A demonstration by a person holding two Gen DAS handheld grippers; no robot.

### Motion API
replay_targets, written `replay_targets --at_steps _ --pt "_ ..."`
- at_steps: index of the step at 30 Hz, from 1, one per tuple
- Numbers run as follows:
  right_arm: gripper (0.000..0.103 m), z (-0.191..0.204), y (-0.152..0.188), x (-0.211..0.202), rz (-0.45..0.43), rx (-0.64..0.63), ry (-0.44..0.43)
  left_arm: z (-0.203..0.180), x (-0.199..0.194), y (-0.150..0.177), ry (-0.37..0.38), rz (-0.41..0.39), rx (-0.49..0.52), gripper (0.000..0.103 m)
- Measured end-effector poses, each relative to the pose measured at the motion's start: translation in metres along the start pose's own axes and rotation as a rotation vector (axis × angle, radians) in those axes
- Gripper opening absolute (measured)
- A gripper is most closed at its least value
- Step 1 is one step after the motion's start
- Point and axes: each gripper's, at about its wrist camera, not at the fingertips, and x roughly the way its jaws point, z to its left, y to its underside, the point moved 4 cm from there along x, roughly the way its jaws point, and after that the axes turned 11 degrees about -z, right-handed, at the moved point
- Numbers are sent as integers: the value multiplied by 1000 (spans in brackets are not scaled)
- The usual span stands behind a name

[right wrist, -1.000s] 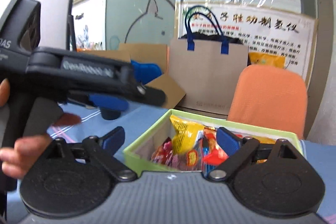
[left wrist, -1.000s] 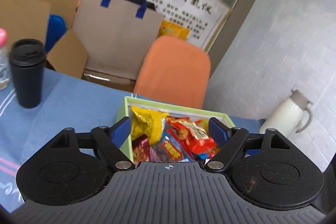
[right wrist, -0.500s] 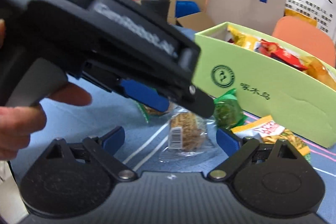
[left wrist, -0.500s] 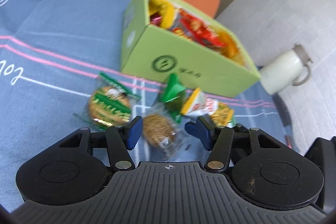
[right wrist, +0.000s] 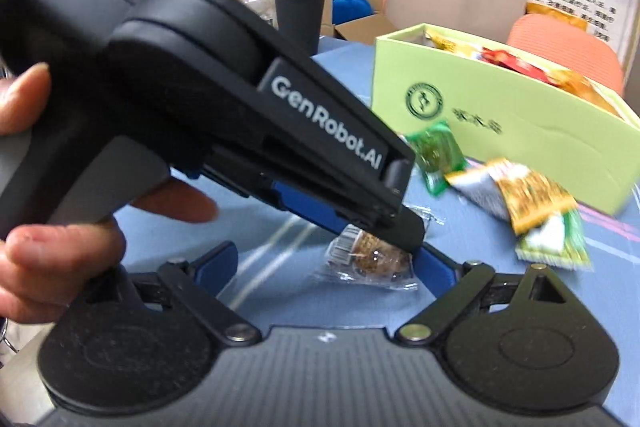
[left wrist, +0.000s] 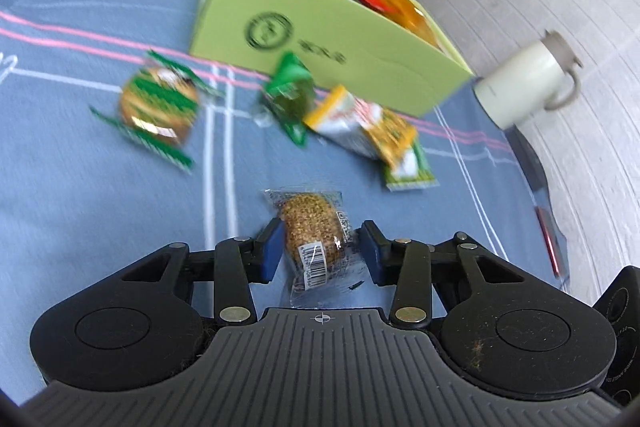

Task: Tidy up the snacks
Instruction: 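Grasp the clear round cookie pack with the left tool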

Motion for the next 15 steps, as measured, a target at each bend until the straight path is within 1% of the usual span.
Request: replay_targets --at_steps 2,3,4,5,7,9,11,15 --pt "93 -2 6 -11 -4 9 22 -7 -4 8 5 -6 4 28" --pt "93 -4 8 -17 -13 20 35 -9 -6 9 5 -12 1 35" --pt "93 -7 9 -22 -20 33 46 -10 -9 9 7 -26 -7 41" --pt "93 -10 10 -28 -31 52 61 -11 -12 8 7 -44 -17 44" --pt "93 -16 14 -37 -56 98 80 -11 -17 4 -6 -72 -29 58" --pt "93 -22 17 -39 -66 152 93 -11 -20 3 -33 -88 -29 65" --pt "93 -26 18 -36 -66 181 97 -12 -19 4 -51 -83 -26 65" --pt "93 -31 13 -30 -67 187 98 -14 -18 8 -48 -70 -30 61"
